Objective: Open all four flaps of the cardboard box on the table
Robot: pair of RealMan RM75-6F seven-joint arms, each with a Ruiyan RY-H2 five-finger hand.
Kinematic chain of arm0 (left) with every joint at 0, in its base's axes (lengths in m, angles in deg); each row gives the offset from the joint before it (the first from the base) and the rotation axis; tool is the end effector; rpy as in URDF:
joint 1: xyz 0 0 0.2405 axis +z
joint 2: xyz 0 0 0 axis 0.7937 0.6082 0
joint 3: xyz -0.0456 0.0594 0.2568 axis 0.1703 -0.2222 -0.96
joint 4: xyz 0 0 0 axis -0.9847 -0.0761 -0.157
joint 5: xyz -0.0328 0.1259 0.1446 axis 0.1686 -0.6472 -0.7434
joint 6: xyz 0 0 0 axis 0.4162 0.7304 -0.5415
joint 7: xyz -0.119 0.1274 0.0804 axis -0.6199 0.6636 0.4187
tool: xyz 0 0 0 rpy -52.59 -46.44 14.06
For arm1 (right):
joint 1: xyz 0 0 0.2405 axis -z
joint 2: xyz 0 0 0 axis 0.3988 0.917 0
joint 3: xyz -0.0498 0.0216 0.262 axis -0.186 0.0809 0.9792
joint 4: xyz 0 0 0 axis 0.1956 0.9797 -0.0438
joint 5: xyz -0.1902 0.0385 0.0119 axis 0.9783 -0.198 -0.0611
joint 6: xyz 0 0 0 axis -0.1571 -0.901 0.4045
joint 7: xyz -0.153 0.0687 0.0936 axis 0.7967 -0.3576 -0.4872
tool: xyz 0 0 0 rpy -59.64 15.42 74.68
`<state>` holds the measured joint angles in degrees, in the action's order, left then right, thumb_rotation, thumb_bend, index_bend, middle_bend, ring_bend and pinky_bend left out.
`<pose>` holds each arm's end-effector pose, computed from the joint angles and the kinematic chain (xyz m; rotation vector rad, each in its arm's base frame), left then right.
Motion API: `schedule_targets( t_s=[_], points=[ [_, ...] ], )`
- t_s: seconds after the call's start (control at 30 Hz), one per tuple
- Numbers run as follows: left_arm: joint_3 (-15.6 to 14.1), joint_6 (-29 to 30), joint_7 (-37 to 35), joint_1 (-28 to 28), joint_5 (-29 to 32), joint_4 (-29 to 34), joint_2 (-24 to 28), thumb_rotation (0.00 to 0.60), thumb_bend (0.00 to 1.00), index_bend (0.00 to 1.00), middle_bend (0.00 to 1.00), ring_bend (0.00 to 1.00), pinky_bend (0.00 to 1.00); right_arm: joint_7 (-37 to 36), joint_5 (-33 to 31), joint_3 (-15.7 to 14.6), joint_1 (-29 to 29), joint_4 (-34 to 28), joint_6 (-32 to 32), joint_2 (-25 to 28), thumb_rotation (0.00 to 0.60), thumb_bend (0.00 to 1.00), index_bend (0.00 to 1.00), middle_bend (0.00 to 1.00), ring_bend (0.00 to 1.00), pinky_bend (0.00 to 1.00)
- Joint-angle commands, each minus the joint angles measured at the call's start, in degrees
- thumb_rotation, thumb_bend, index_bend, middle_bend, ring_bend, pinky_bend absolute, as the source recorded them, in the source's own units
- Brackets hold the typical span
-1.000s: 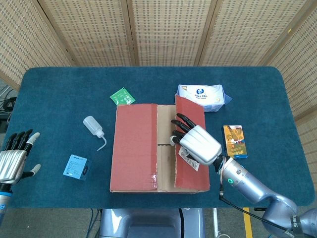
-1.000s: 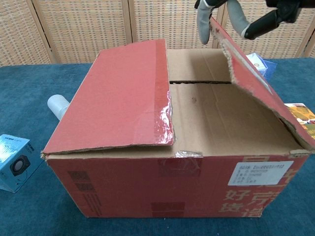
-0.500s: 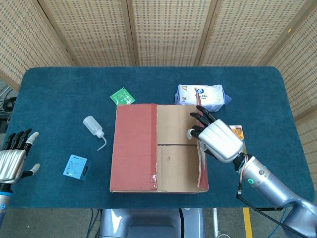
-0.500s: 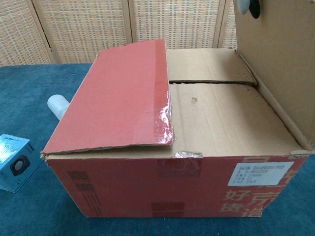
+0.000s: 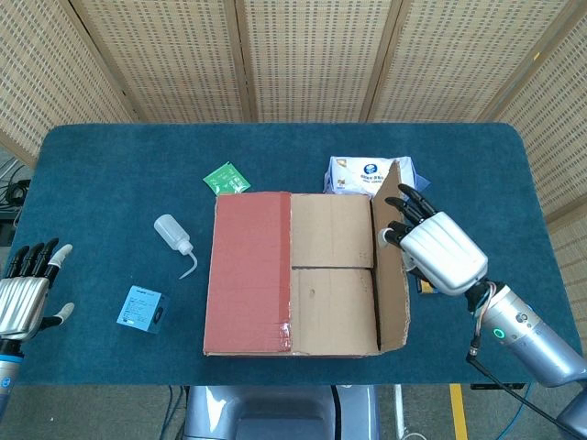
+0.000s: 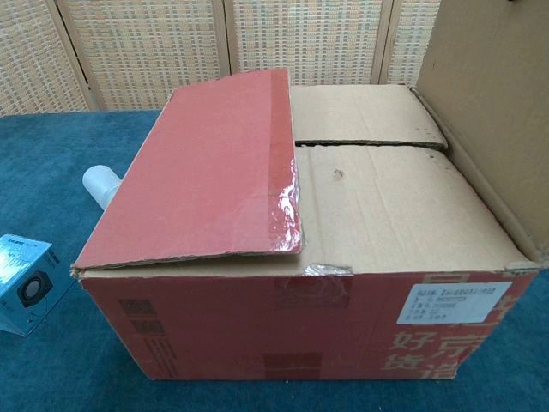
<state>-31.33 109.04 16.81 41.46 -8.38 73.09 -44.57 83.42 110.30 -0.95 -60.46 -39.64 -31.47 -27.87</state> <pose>-0.3040 0.2560 0.1669 -1.4857 -0.8609 -0.6602 -0.0860 -0.3347 0.2106 1.9951 -0.4943 1.0360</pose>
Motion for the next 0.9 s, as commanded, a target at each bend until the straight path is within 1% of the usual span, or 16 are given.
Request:
schedule_targets(
  t_s=[0.03, 0.4, 0.63, 0.8, 0.9],
  points=[
    [0.1, 0.1, 0.3, 0.0, 0.1, 0.3, 0.1, 0.600, 0.26, 0.07, 0.02, 0.01, 0.00, -0.1, 0.1, -0.2, 0.7, 0.7, -0.3, 0.6, 0.600, 1.00, 0.44, 0.50, 0.15, 0.00],
    [0.2, 0.7, 0.6, -0.1, -0.6, 0.7, 0.3, 0.600, 0.26, 0.07, 0.02, 0.01, 0.00, -3.6, 0.6, -0.6, 3.2, 3.0, -1.9, 3.5, 0.600, 1.00, 0.44, 0.49, 0.15, 0.00],
    [0.1, 0.6, 0.7, -0.4, -1.3, 0.7, 0.5, 0.600, 0.26, 0.07, 0.02, 0.01, 0.00, -5.7, 1.3, -0.6, 4.2, 4.1, -2.8, 4.0, 0.600, 1.00, 0.44, 0.48, 0.15, 0.00],
    [0.3, 0.1, -0.3, -1.6, -4.4, 1.2, 2.3, 0.600, 0.26, 0.07, 0.03, 0.01, 0.00, -6.4, 1.6, -1.2, 5.4, 4.8, -3.7, 3.3, 0.600, 1.00, 0.44, 0.45, 0.15, 0.00],
    [0.5, -0.4, -1.4, -2.7, -6.9, 2.2, 4.2, 0.600, 0.26, 0.07, 0.02, 0.01, 0.00, -6.5, 1.4, -1.7, 6.5, 5.1, -4.7, 2.1, 0.600, 1.00, 0.42, 0.42, 0.15, 0.00]
  ],
)
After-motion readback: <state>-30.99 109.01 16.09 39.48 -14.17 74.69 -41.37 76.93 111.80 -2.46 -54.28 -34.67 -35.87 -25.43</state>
